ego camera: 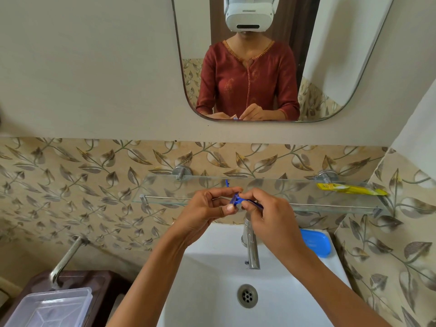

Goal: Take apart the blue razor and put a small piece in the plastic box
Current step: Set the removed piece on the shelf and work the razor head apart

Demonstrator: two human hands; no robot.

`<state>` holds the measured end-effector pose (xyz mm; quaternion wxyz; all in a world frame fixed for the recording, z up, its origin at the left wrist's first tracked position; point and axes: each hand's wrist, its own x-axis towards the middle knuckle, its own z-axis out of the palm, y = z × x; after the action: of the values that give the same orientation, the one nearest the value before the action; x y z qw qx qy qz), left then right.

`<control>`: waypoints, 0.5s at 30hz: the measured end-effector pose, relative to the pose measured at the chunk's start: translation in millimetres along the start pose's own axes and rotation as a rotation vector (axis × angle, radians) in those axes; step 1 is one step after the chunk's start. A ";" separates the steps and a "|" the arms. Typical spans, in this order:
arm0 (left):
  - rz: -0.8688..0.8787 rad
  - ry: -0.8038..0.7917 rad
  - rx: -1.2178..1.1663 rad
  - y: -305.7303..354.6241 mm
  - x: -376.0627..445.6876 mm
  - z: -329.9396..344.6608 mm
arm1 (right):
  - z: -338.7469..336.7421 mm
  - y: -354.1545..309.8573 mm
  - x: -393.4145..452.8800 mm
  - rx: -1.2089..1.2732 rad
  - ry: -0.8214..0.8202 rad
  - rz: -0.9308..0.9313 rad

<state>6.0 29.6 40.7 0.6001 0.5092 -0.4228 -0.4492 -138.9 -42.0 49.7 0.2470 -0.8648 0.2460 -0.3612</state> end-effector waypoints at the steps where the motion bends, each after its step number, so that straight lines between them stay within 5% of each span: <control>1: 0.001 -0.003 0.012 0.4 0.0 0.4 | -1.2 0.0 0.6 0.016 -0.008 0.015; 10: -0.001 -0.019 0.016 1.5 0.3 -5.7 | 1.5 -3.8 6.0 -0.076 -0.005 -0.050; 15: 0.007 0.011 0.030 3.9 2.0 -13.8 | 10.4 -9.6 13.0 0.130 0.024 0.100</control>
<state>20.2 31.1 42.9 0.5964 0.5192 -0.4280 -0.4378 -120.6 -39.9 55.7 0.3175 -0.8291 0.2681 -0.3740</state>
